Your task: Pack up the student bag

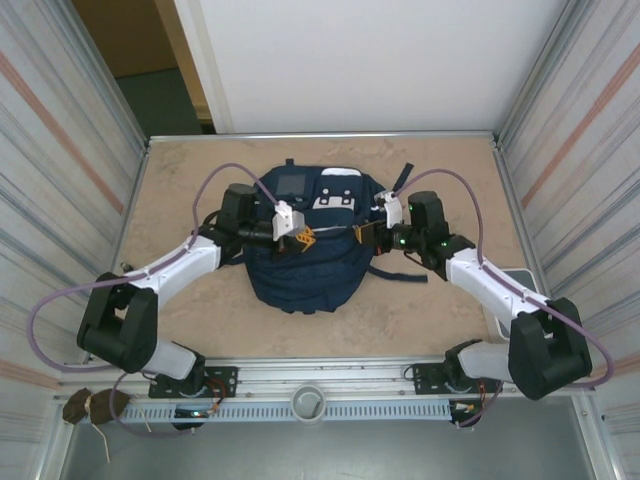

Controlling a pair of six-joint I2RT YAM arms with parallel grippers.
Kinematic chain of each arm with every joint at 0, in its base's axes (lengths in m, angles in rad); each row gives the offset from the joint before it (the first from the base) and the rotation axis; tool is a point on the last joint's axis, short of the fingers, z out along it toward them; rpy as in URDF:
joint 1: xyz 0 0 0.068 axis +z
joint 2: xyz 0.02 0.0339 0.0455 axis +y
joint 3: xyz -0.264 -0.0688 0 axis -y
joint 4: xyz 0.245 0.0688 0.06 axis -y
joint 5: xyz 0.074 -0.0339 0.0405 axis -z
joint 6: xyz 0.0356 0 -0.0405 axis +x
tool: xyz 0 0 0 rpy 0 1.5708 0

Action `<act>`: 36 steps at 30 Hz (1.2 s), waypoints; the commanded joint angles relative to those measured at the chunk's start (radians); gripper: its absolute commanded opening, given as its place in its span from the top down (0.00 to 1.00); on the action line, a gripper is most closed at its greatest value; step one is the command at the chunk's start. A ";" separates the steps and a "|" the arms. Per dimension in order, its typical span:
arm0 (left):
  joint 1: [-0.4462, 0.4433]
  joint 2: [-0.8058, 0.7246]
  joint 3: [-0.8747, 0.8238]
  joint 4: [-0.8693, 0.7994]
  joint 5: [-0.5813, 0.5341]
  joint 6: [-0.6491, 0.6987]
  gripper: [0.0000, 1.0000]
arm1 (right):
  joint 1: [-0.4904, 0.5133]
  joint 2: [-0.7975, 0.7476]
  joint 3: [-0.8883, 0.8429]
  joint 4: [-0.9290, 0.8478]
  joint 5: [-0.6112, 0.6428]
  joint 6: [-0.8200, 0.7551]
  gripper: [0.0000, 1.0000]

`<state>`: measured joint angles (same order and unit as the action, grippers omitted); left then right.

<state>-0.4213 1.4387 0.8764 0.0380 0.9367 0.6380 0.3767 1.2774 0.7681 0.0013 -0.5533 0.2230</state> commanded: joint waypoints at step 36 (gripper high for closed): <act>-0.206 0.106 0.180 -0.092 -0.445 0.007 0.36 | -0.160 -0.216 -0.013 -0.253 0.767 0.032 0.32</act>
<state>-0.6434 1.6421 1.1133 -0.1276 0.5900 0.7105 0.2218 1.0966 0.7662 -0.2367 0.0978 0.2543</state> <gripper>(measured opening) 0.627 0.662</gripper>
